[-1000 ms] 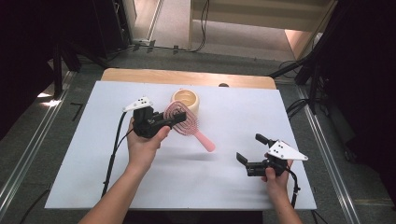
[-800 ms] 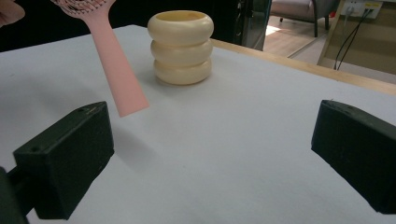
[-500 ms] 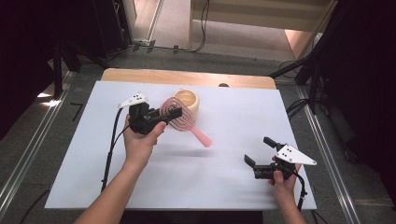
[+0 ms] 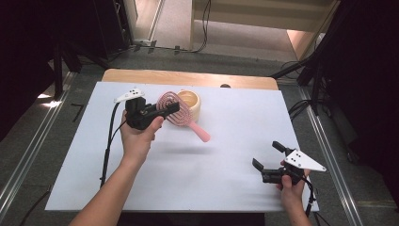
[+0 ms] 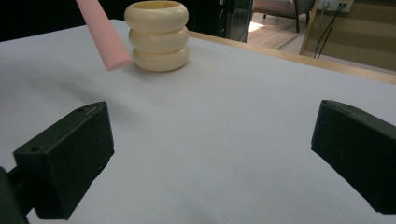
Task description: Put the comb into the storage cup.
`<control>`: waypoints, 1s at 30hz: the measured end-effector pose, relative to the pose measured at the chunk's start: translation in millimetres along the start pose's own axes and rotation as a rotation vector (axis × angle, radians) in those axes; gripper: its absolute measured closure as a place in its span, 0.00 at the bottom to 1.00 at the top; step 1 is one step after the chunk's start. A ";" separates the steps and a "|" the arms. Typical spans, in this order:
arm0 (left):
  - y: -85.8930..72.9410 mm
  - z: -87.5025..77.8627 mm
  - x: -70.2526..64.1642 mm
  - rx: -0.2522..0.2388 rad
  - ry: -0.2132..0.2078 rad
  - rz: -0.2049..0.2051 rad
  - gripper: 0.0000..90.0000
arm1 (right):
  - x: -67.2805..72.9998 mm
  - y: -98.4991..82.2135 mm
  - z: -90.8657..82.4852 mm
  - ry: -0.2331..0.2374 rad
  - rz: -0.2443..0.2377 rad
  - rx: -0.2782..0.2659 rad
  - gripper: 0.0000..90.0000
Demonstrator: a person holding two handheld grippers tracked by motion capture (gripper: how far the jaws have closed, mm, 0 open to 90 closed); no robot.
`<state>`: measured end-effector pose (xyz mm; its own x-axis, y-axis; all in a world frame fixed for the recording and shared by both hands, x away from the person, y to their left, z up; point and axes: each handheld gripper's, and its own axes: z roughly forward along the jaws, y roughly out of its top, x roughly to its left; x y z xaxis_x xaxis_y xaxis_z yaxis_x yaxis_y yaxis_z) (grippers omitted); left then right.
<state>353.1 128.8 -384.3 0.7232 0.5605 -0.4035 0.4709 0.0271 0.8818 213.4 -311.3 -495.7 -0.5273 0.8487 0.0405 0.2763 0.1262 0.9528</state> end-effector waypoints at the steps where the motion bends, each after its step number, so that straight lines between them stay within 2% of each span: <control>1: 0.8 -0.1 -0.1 -0.003 0.000 -0.001 0.73 | -0.6 -0.9 -1.5 -0.004 0.002 0.001 0.00; 7: 6.1 -0.9 2.6 0.001 0.013 0.007 0.73 | -4.6 -6.0 -7.4 -0.010 0.010 0.003 0.00; 9: 7.1 -0.4 4.5 0.000 0.010 -0.002 0.73 | -5.6 -6.6 -8.2 -0.012 0.015 0.001 0.00; 22: 18.1 -2.7 14.6 -0.015 0.035 -0.010 0.73 | -3.9 -10.3 -5.1 -0.012 0.015 0.023 0.00; 30: 26.9 -2.9 16.9 -0.022 0.043 -0.005 0.74 | -4.1 -10.0 -6.7 -0.007 0.008 0.012 0.00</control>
<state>376.6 141.5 -366.7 0.6984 0.5953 -0.3973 0.4628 0.0478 0.8852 207.3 -319.5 -503.4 -0.5191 0.8535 0.0456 0.2897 0.1255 0.9488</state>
